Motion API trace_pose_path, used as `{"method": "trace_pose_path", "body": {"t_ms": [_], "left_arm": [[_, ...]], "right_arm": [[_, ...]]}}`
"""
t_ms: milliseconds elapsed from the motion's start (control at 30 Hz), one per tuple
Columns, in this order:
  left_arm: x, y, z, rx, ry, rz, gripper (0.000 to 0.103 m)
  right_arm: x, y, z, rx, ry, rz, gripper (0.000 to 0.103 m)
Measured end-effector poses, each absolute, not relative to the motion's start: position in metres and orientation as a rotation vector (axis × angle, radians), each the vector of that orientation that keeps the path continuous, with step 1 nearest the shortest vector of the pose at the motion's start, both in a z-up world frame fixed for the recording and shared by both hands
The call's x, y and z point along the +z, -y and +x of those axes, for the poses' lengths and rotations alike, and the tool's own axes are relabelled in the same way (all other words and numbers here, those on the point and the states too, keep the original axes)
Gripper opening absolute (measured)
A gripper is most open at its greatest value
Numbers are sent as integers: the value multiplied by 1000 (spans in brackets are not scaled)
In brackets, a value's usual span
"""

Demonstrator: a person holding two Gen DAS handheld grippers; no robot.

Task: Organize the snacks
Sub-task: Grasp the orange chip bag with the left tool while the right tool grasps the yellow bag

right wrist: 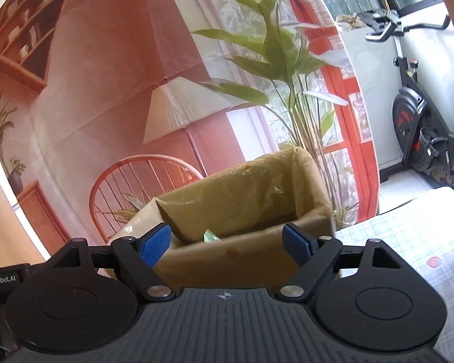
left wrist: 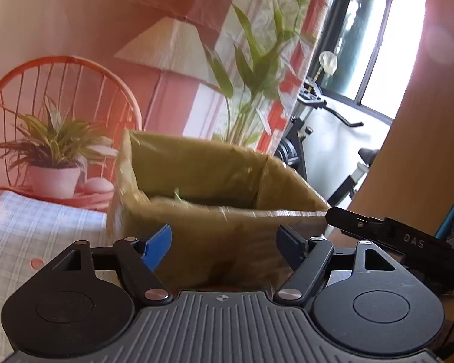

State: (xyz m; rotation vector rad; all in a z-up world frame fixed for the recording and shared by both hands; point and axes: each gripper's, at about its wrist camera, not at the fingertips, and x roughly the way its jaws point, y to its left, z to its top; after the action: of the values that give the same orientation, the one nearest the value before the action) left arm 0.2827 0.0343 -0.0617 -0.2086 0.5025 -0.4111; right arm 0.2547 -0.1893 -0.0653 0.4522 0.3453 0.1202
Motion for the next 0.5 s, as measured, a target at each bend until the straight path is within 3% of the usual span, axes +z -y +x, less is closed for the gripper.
{"method": "trace_pose_path", "body": {"t_ms": [233,500], "left_arm": [[-92,-18,289,-423,-595,-183,84],[-108,-11,302,-417,-658,-156,87]], "right_arm": [[-89,183,215,108,-394,337,84],[-124,181,184,46,-473,257,94]]}}
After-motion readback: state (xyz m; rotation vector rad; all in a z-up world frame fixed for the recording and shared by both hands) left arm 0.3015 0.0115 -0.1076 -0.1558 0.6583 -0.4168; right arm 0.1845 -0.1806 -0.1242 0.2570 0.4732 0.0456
